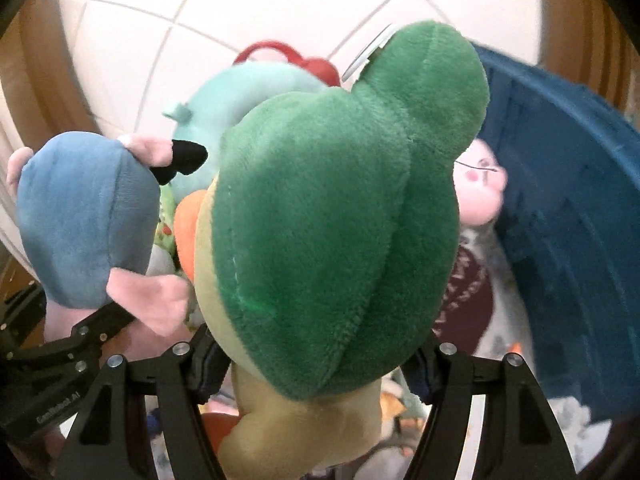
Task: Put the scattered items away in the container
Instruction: 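Carry the pig plush with the left gripper while the right carries the duck over the blue crate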
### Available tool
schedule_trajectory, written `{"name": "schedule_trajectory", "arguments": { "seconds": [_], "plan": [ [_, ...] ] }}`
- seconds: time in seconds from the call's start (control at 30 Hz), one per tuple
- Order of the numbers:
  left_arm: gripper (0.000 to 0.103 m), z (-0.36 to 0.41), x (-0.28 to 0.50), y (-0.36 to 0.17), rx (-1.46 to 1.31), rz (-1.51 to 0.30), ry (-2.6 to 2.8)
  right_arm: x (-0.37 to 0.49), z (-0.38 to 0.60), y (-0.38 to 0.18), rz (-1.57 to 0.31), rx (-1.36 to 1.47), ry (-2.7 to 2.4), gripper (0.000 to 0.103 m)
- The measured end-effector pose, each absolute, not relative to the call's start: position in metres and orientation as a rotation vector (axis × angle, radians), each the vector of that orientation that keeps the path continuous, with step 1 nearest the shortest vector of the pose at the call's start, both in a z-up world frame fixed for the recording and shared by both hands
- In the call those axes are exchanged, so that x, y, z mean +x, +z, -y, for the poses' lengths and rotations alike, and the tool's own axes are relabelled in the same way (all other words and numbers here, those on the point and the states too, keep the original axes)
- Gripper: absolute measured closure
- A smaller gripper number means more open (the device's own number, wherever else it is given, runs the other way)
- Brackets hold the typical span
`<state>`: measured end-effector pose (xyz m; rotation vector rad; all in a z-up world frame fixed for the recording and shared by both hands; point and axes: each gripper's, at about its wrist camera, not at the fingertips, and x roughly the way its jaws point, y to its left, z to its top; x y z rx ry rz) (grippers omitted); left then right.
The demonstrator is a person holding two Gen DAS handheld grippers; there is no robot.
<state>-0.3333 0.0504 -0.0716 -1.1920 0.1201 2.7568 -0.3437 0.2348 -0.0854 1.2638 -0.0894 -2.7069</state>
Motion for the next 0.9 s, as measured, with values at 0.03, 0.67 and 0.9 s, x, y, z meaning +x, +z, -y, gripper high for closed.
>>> {"name": "schedule_trajectory", "arguments": {
  "seconds": [0.03,0.67,0.9],
  "plan": [
    [0.043,-0.050,-0.331,-0.069,-1.189,-0.117,2.754,-0.335,-0.236,-0.079,0.087,1.259,-2.721,0.033],
    [0.043,-0.169,-0.275,-0.018,-1.135,-0.013,2.808,-0.256,-0.351,0.014,-0.046,1.077,-2.798,0.032],
    [0.043,-0.214,-0.283,0.020,-1.069,-0.071,2.808,-0.247,-0.392,0.059,-0.043,0.976,-2.818,0.032]
  ]
}}
